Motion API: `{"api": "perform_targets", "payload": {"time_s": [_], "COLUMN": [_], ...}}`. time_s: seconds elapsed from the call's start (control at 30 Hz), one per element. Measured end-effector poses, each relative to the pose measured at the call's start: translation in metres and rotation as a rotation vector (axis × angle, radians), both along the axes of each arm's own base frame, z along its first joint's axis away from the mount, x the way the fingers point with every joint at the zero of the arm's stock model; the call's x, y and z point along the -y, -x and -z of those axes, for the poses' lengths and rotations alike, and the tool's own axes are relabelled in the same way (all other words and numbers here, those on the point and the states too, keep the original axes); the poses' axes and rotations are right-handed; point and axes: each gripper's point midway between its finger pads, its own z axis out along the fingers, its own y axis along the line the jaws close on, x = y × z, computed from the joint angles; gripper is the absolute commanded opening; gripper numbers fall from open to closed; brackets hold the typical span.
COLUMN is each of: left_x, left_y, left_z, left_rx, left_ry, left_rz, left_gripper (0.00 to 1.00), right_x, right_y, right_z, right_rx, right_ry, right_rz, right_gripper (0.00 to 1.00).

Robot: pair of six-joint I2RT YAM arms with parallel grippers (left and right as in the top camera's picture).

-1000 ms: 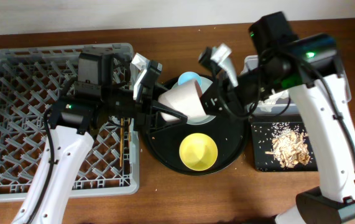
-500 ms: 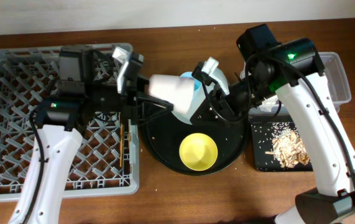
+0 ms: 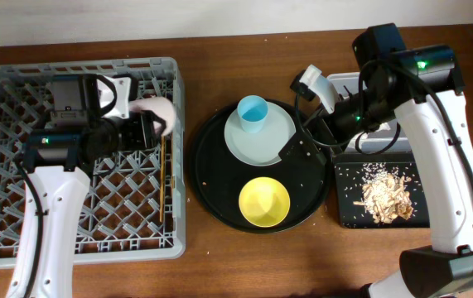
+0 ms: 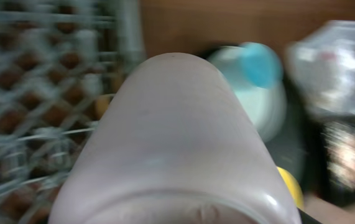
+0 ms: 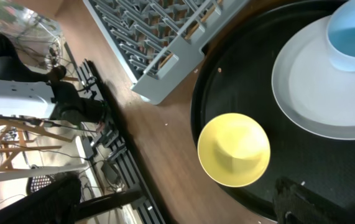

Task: Sort waste into correct bins and load items into the dishwasher rack
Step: 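Carry the pink cup with the left gripper and set it in the rack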

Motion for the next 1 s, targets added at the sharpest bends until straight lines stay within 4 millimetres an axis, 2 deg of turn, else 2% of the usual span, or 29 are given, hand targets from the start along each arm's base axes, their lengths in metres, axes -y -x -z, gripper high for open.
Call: {"api": "perform_targets", "payload": {"time_s": [0.13, 0.2, 0.47, 0.7, 0.73, 0.8, 0.87, 0.9, 0.93, 1.0], "left_x": [-0.023, -0.028, -0.034, -0.034, -0.034, -0.034, -0.034, -0.034, -0.034, -0.034], "left_y": [-0.006, -0.013, -0.059, -0.071, -0.071, -0.072, -0.072, -0.073, -0.073, -0.075], "left_z": [0.006, 0.01, 0.054, 0.083, 0.088, 0.098, 0.105, 0.107, 0.107, 0.107], "left_rx": [-0.004, -0.002, -0.021, -0.068, -0.08, -0.103, -0.119, -0.124, -0.124, -0.116], "left_ry": [-0.095, -0.116, -0.141, -0.144, -0.145, -0.147, -0.149, -0.149, -0.149, -0.149], "left_rz": [-0.101, -0.125, -0.158, -0.159, -0.158, -0.157, -0.155, -0.155, -0.155, -0.156], "left_gripper": [0.06, 0.06, 0.06, 0.06, 0.1, 0.29, 0.42, 0.53, 0.58, 0.74], "right_x": [0.006, 0.011, 0.027, 0.031, 0.031, 0.031, 0.031, 0.031, 0.032, 0.032], "right_y": [-0.002, -0.003, -0.007, -0.008, -0.008, -0.008, -0.008, -0.008, -0.008, -0.008], "right_z": [0.006, 0.01, 0.022, 0.024, 0.024, 0.024, 0.024, 0.024, 0.025, 0.025], "right_rx": [0.008, 0.012, 0.031, 0.035, 0.035, 0.035, 0.035, 0.035, 0.035, 0.035], "right_ry": [0.049, 0.083, 0.201, 0.228, 0.229, 0.23, 0.23, 0.23, 0.232, 0.233], "right_rz": [0.006, 0.011, 0.026, 0.029, 0.029, 0.029, 0.03, 0.029, 0.029, 0.03], "right_gripper": [0.98, 0.98, 0.98, 0.99, 0.98, 0.98, 0.98, 0.98, 0.98, 0.99]}}
